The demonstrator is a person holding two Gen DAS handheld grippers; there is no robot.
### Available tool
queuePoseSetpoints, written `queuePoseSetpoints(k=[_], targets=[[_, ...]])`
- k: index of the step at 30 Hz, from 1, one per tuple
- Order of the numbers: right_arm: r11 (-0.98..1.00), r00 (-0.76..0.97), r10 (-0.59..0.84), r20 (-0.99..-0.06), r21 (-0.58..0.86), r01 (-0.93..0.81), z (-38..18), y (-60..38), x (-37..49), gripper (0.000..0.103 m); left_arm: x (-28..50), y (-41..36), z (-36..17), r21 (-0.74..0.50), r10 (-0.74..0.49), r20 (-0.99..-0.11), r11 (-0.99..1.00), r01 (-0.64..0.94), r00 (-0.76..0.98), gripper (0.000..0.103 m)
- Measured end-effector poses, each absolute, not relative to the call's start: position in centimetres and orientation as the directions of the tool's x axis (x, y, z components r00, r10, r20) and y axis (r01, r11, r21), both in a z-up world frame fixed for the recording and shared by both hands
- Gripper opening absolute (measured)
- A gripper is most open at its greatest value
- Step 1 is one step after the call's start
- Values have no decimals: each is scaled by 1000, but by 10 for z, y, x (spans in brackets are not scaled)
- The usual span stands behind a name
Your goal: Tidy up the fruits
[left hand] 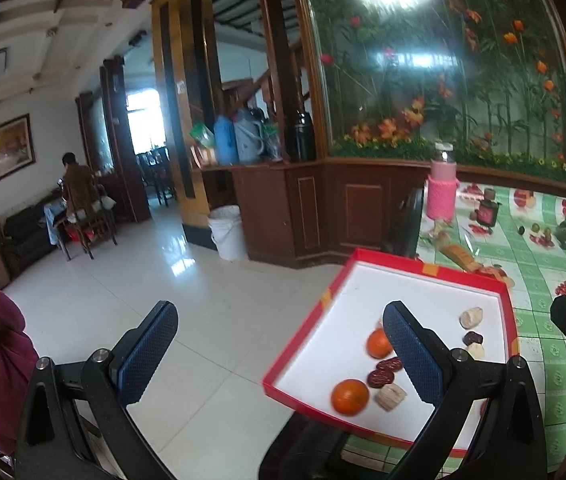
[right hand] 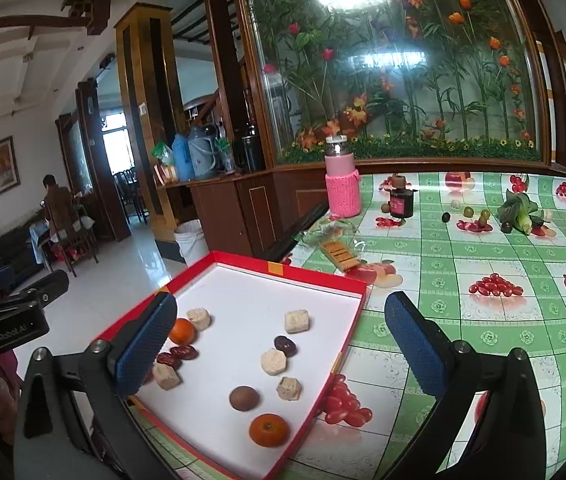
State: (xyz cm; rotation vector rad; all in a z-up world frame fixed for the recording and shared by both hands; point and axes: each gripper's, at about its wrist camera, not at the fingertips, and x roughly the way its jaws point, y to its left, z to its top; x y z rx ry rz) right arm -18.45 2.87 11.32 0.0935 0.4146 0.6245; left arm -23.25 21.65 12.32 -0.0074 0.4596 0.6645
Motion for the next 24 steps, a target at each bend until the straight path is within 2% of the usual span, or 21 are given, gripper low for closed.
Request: queuePoseSetpoints(k=[7,11,15,18,20,22,24], targets=[[807,748,589,-306,161,-569,124,31,-202,103,-240,215,126,152,584,-417,800,-580,696,103],[811,760,584,-285,159,-563,128,26,-205,103,-248,212,134,145,603,-370,789,-597,706,103],[815,769,579,-269,162,-557,131,23,-206,103,-259,207,147,157,640,-274,767,-623,718,103],[816,773,578,-261,160,-555,132,23,-205,103,-270,200,155,163,677,-148,736,-657,721,103],[817,775,576,-261,158,-554,132,25,-203,103,-274,196,158,157,656,-94,753,-639,749,103],[816,771,578,-268,159,-556,132,24,-204,103,-270,197,159,155,635,-113,771,-618,764,103],[814,765,580,-280,163,-557,131,27,-200,103,-258,202,158,147,591,-172,806,-573,788,103]])
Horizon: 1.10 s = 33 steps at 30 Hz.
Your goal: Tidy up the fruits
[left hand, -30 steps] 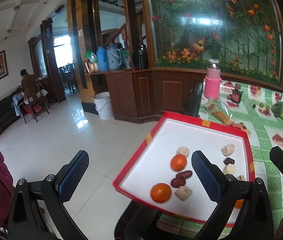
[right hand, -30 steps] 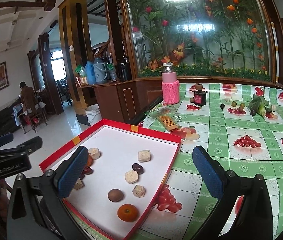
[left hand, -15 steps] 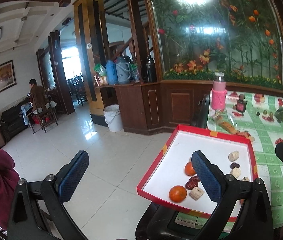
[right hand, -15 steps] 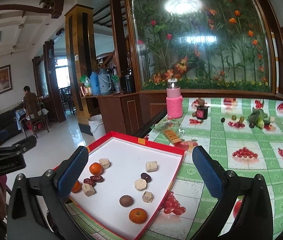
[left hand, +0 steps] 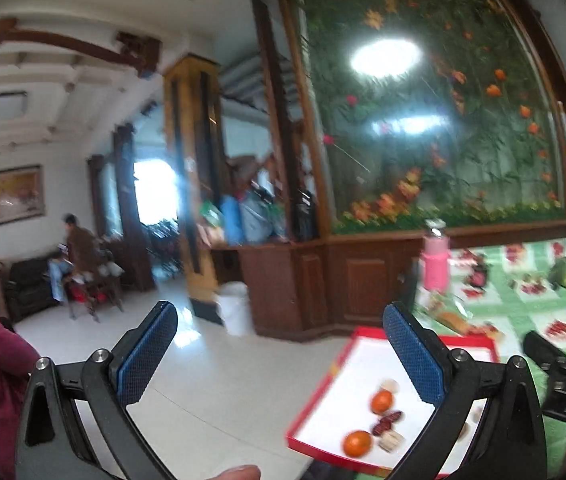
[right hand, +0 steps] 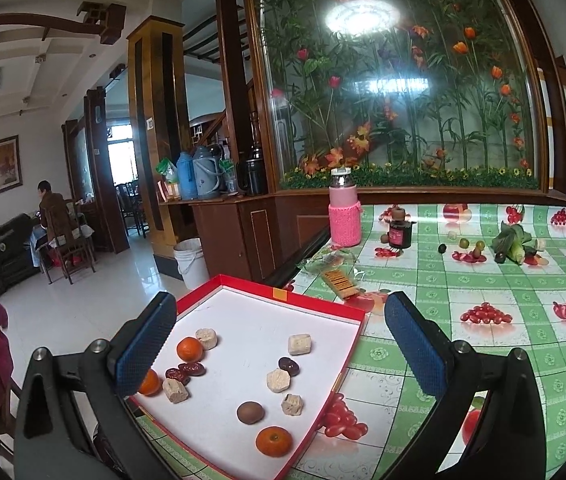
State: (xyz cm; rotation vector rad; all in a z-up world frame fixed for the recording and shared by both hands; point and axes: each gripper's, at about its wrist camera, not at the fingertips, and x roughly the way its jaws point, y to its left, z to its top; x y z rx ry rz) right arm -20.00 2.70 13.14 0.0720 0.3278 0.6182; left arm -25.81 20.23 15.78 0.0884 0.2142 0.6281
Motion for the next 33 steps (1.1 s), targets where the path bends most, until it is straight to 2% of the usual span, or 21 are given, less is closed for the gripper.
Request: queuePoseSetpoints(k=[3,11,33], targets=[[814,759,578,-300,154,-560,131,32,-194,103,-240,208,153,147,564,-253,826,-545,786,103],[829,754,553,-356,145,-539,123,41,-176,103,-225,211,138,143,546,-367,833,-534,753,103],[822,706,557,-438,168,-545,95,41,-160,103,-213,209,124,155,524,-448,843,-515,724,103]])
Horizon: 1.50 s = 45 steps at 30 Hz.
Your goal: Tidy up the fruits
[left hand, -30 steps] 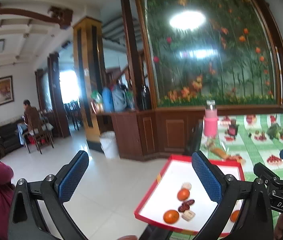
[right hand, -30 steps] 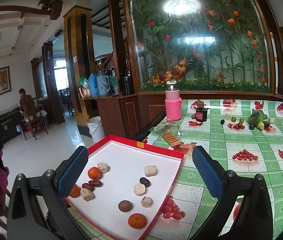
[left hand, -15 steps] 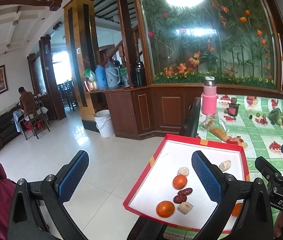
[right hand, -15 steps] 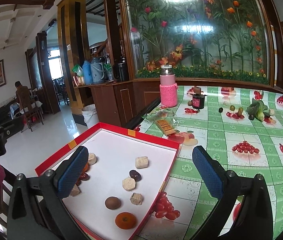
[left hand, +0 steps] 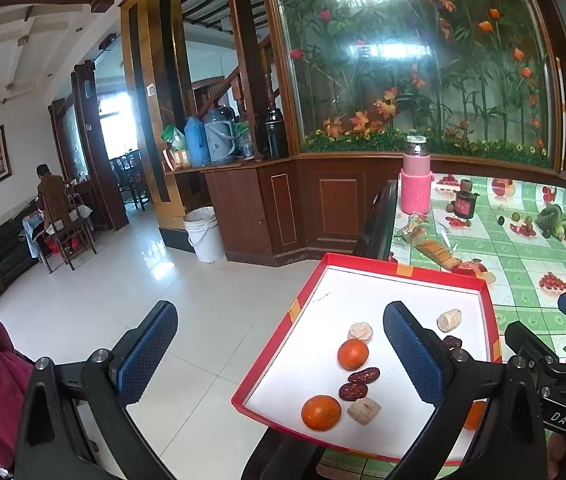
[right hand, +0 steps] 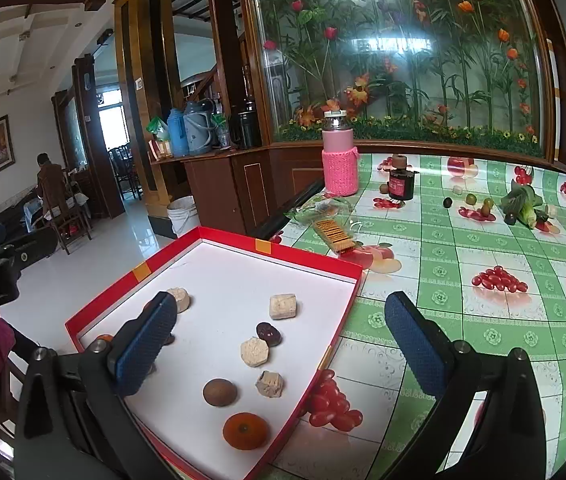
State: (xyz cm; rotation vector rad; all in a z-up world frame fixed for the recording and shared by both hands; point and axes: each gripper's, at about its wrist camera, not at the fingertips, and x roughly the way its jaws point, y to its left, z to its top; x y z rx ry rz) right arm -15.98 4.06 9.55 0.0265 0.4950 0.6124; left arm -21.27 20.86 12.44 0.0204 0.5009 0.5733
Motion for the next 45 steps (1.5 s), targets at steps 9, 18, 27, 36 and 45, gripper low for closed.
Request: queuePoseSetpoints(k=[9,18,27,36,45], targets=[[819,694,561,-451,179,-545,90,42,-159,103,-210,207,121,156,515,-467,848,-506,719,103],[828,708,548,-444,167,-536,94,49,-164,103,-209,209,116,142,494,-491,858,-493,718,103],[828,708,547,-448,163,-536,95,52,-165,103,-212,213,112,136,493,-499,856,-498,712,103],[838,709,529,-466,151,-525,96,63,-164,103,-212,221,106,140,500,-513,851,-507,698,103],[837,701,525,-483,144,-528,95,72,-160,103,-209,229,97,147,503,-537,846,-512,677,103]])
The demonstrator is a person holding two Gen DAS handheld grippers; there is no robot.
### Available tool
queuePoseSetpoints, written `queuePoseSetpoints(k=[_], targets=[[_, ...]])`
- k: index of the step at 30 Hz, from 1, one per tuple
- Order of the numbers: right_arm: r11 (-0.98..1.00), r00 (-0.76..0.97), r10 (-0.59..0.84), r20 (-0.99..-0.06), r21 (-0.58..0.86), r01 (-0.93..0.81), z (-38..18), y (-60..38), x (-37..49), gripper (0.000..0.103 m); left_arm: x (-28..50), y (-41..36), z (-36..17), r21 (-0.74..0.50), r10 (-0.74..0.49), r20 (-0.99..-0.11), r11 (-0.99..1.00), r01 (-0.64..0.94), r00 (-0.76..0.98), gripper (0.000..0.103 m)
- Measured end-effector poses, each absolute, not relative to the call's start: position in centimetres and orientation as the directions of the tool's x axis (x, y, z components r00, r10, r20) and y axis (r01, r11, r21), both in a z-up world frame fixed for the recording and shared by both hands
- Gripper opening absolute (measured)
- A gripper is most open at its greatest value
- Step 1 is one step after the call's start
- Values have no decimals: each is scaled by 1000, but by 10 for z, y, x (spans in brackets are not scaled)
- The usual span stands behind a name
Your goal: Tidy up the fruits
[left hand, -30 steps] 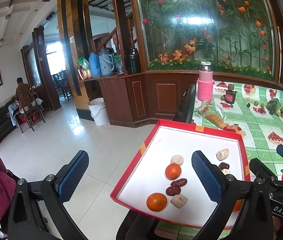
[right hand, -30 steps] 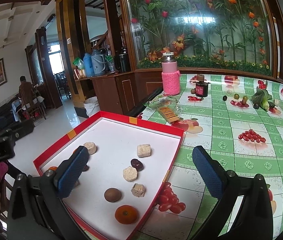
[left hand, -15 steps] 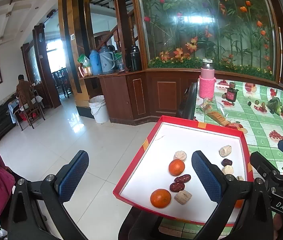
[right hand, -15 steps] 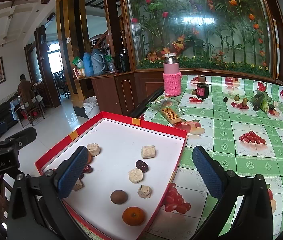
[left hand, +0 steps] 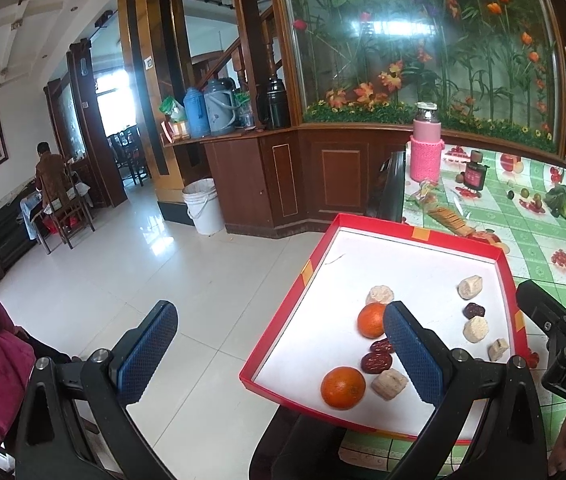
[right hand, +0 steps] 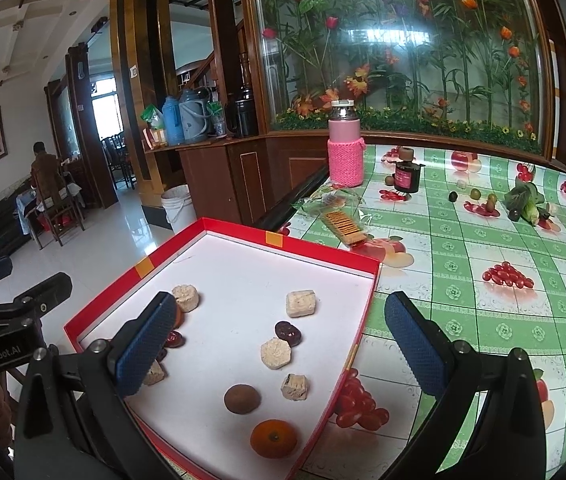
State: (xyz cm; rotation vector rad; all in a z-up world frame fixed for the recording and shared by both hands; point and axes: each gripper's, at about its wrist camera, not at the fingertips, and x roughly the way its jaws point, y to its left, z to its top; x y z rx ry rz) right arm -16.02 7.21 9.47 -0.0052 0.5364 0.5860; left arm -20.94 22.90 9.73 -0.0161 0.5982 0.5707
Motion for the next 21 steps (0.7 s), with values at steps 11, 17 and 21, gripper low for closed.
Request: queuePoseSetpoints(k=[11,17,21], targets=[[828,675,533,-511,149,-541,88,82,-154,103,-206,234,92,155,501,-558,846,-510,661,103],[823,664,538,-519,156,-546,85,84,-152,103,-203,231,92,162,488,-563,857,-490,667,103],[824,666,541,-514,165,-542,85,80,-150,103,-204,230,94,160,485,-557,859,-486,674,103]])
